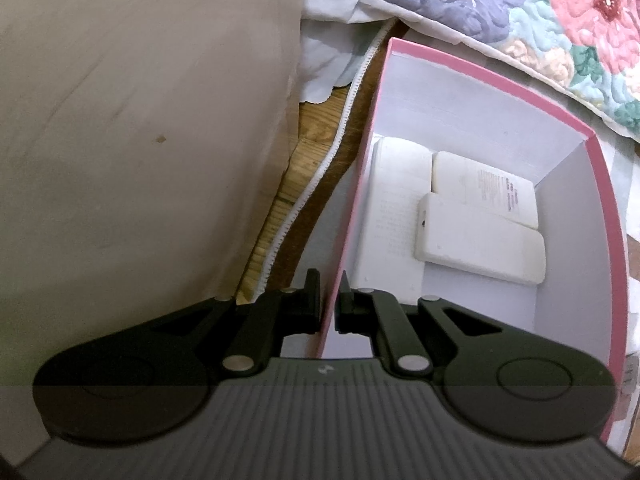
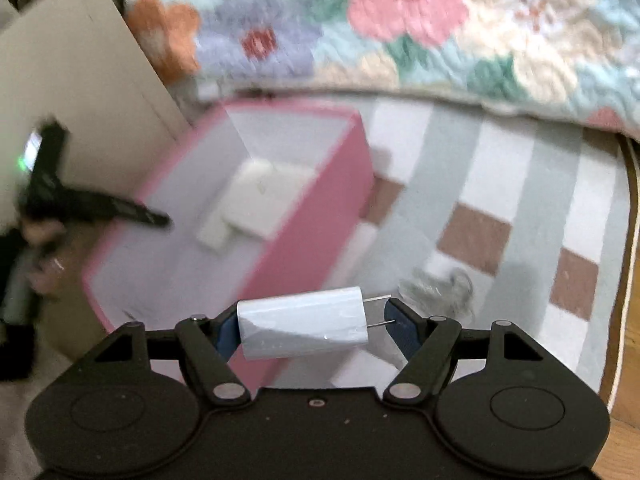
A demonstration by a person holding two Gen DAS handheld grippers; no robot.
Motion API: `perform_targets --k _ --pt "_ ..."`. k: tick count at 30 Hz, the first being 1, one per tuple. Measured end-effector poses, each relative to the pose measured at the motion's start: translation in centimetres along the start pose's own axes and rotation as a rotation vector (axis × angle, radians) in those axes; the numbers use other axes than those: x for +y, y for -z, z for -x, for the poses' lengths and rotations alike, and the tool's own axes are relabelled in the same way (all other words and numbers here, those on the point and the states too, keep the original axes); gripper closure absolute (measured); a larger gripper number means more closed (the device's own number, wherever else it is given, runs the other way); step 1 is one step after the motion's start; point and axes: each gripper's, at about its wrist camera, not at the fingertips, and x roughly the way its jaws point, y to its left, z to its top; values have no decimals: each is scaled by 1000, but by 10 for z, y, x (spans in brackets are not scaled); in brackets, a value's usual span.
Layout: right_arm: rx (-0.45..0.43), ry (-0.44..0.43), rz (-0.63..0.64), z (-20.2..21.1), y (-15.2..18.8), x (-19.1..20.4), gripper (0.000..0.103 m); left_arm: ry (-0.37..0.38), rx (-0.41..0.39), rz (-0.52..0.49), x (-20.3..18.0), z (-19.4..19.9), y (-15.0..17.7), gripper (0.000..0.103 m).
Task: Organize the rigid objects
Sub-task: 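Carry the translucent charger over the pink box and lower it inside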
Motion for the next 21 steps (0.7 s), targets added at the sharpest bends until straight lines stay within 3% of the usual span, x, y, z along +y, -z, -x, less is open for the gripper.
perform_targets --k 5,12,21 --pt "-29 -83 140 4 -22 51 25 26 19 14 6 -1 -4 97" --pt "97 -184 360 -53 -44 106 25 -19 8 -50 -5 1 -2 98" --pt "241 -186 204 -148 -43 124 25 13 5 -28 0 2 -3 98"
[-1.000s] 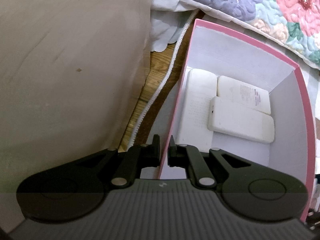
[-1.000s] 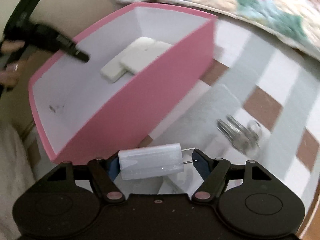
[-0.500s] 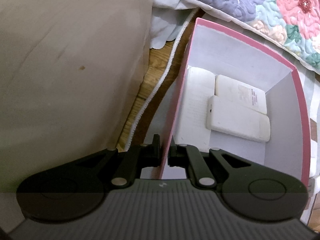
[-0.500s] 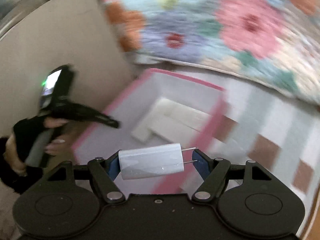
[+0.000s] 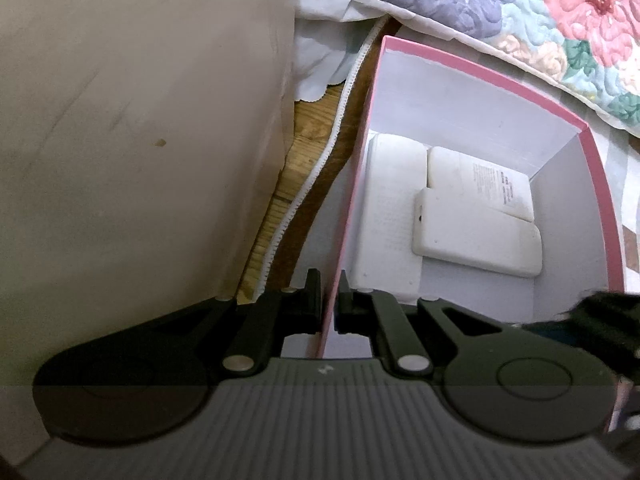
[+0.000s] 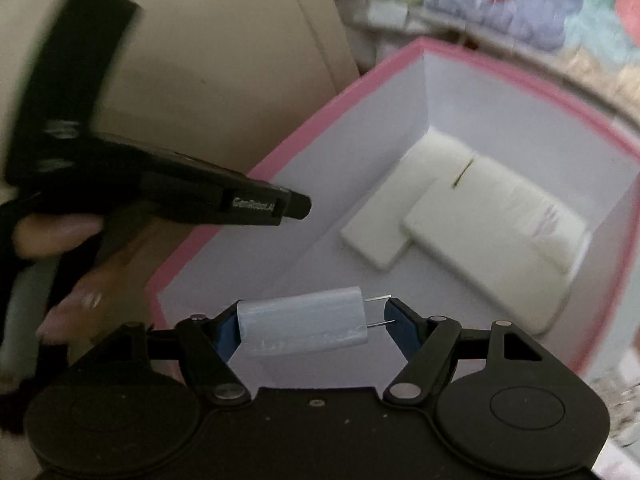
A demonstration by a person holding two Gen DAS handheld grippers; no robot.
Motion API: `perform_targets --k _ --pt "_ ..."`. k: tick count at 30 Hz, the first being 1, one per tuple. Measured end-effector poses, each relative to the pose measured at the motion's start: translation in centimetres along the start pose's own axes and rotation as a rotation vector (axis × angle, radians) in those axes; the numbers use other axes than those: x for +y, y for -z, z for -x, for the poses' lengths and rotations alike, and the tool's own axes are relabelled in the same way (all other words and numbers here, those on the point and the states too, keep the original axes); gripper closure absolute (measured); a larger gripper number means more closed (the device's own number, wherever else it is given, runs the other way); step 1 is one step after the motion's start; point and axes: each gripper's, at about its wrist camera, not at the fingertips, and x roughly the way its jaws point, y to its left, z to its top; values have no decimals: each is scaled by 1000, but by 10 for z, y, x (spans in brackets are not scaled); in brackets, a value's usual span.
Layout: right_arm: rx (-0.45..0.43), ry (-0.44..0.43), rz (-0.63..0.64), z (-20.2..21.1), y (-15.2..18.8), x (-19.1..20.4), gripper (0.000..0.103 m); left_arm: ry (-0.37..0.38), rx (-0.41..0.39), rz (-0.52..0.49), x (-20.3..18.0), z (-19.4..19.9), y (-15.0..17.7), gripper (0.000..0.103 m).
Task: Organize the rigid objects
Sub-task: 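Carry the translucent charger over the pink box and lower it inside, then open the right gripper to release the charger on the box floor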
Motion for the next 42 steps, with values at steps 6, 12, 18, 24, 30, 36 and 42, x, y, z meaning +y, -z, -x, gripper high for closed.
perform_targets --k 6,12,18,24,30,36,42 --pt "51 89 -12 -31 -2 16 25 24 -2 -25 4 2 1 98" --pt "29 97 -68 -33 -7 9 25 32 2 -13 4 3 1 98" --pt "70 93 -91 -39 -7 11 25 20 -3 -26 -1 3 2 98" --pt "107 136 -90 -44 -4 18 25 18 -20 -63 -12 7 4 98" --pt "123 121 -147 -43 3 12 25 17 -7 -103 -29 5 6 100" --pt "128 100 -174 -47 0 10 25 22 -17 -94 -27 7 2 100" --pt "133 1 -226 -46 -5 6 24 23 -16 -94 -25 8 4 100"
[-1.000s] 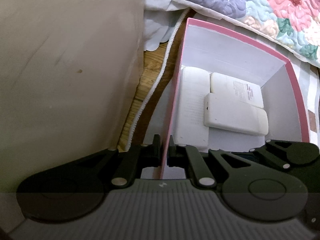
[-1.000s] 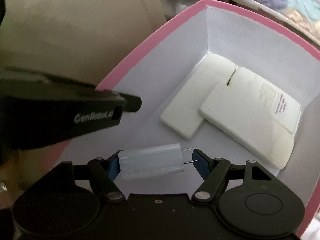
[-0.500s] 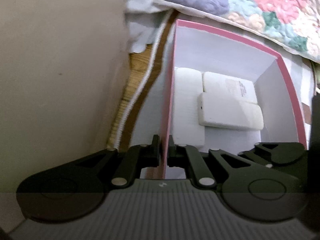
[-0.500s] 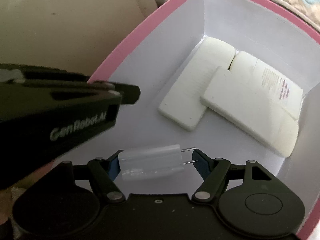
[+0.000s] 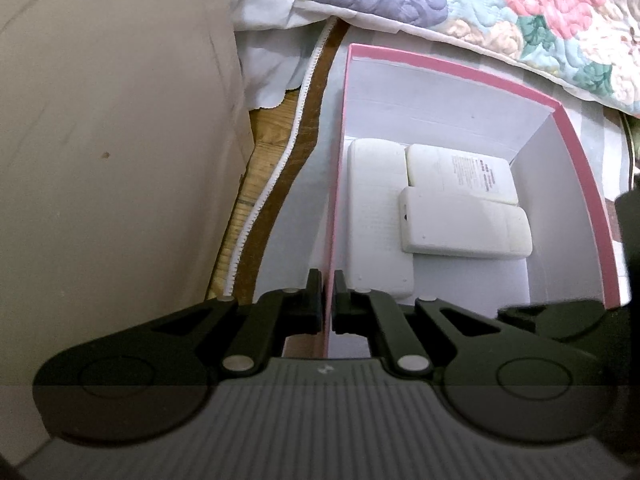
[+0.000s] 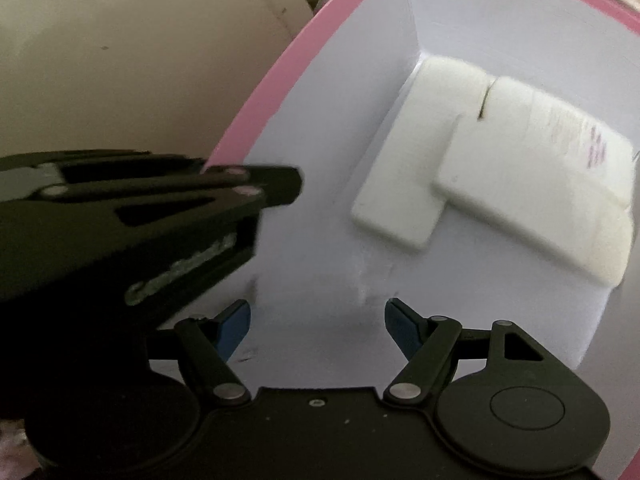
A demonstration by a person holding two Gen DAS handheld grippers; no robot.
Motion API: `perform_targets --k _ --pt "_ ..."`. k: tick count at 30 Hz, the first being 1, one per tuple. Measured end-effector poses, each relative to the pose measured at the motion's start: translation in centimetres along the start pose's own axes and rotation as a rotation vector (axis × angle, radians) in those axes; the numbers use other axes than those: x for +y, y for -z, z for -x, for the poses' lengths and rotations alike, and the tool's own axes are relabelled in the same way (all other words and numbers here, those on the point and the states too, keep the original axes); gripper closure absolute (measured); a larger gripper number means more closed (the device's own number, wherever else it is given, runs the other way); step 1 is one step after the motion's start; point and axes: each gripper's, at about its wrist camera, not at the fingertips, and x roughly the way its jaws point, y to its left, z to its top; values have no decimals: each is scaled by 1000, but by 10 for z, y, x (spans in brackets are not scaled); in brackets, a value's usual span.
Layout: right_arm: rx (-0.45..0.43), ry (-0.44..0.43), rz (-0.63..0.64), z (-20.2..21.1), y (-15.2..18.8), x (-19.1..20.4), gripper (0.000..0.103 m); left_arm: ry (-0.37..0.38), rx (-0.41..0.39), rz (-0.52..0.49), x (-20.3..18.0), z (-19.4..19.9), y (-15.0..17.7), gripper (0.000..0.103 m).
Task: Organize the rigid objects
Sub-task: 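Open the right gripper to release the charger on the box floor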
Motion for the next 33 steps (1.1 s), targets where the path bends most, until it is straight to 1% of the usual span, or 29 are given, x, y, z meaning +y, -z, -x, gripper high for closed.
perform_targets --k 1,2,4,8,9,12,14,15,18,23,26,27,28,29,30,33 --pt "-5 -6 -7 0 -2 0 29 1 0 0 1 0 0 100" --pt "-7 6 -1 0 0 1 36 1 0 1 0 0 0 100" --pt "8 7 10 -3 4 1 36 1 0 0 0 0 0 100" --pt "4 -4 -7 -1 3 -3 36 2 0 2 0 1 1 99" --pt "14 -18 -34 -1 3 -6 36 2 0 2 0 1 1 99" --pt "57 -100 -166 -3 6 -18 34 2 0 3 0 1 1 99" --pt "94 -143 -208 -5 8 -22 28 4 0 5 0 1 1 99" --pt "101 -156 -211 -4 10 -23 28 5 0 6 0 1 1 99" --pt "78 -143 -197 4 13 -25 27 12 0 14 1 1 1 99" --pt "3 -196 -226 23 17 -34 26 9 0 16 0 0 1 99" --pt "-59 -175 -203 28 11 -33 27 9 0 18 1 0 1 99" --pt "-71 -179 -201 27 9 -33 30 9 1 18 1 0 1 99" --pt "-65 -183 -210 24 8 -33 42 9 1 15 1 0 1 99" --pt "-51 -177 -230 18 6 -38 57 8 1 12 1 0 2 99" --pt "-36 -176 -258 13 6 -40 61 7 1 13 1 0 2 99" --pt "0 -260 -366 9 8 -54 65 7 1 16 2 0 1 99"
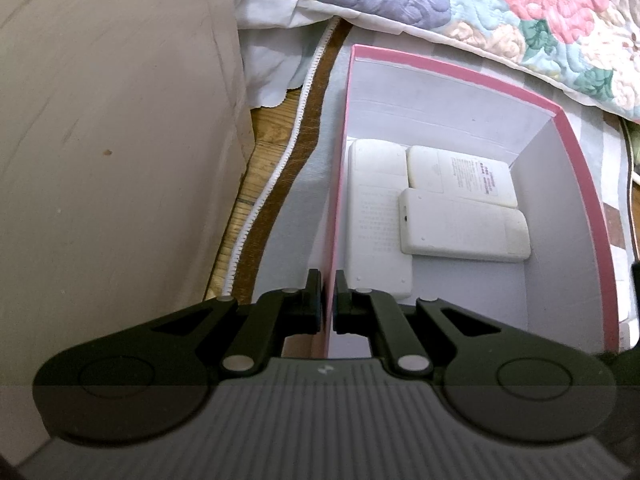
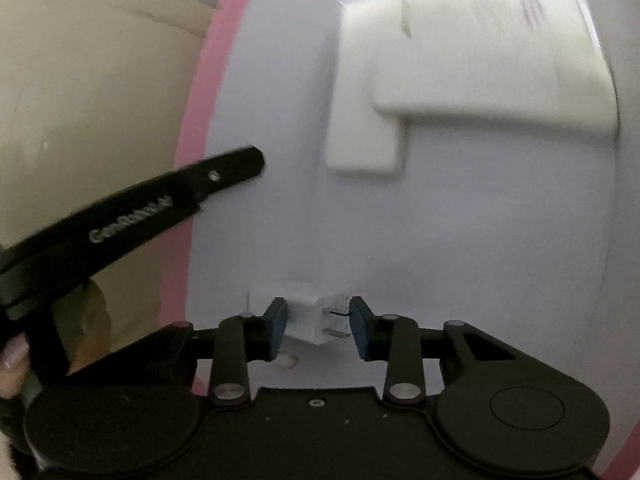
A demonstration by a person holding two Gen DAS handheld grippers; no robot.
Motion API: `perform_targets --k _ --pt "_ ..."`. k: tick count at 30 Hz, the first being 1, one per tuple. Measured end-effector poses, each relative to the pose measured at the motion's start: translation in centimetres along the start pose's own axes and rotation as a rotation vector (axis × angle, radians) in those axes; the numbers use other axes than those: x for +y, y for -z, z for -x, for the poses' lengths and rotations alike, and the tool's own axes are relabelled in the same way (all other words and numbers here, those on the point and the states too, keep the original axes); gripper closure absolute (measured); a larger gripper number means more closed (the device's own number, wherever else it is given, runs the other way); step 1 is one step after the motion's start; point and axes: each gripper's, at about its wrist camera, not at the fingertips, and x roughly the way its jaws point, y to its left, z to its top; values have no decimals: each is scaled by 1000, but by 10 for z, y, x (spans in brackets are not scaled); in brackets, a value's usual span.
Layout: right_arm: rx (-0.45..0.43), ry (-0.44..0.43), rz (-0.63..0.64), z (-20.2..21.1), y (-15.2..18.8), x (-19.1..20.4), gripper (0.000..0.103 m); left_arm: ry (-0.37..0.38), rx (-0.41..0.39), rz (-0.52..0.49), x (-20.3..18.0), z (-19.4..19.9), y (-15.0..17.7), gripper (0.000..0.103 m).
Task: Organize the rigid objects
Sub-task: 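Open the right gripper to release the charger on the box floor, then withdraw the right gripper and move it to the white cube charger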
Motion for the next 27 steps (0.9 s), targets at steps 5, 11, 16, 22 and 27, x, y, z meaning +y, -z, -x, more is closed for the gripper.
perform_targets --k 5,11,16,22,27 --pt "31 -15 -2 -1 4 -2 62 -2 1 1 0 0 0 99" --pt "-40 -51 108 39 6 16 62 7 8 11 2 0 -1 98" --pt "-190 14 293 118 23 20 61 -1 7 8 2 -1 -2 99" --pt "-400 189 349 183 62 -35 56 -17 6 9 -1 -1 -1 99" --pt "-411 404 423 187 98 -77 52 -24 4 12 -2 -1 -2 99"
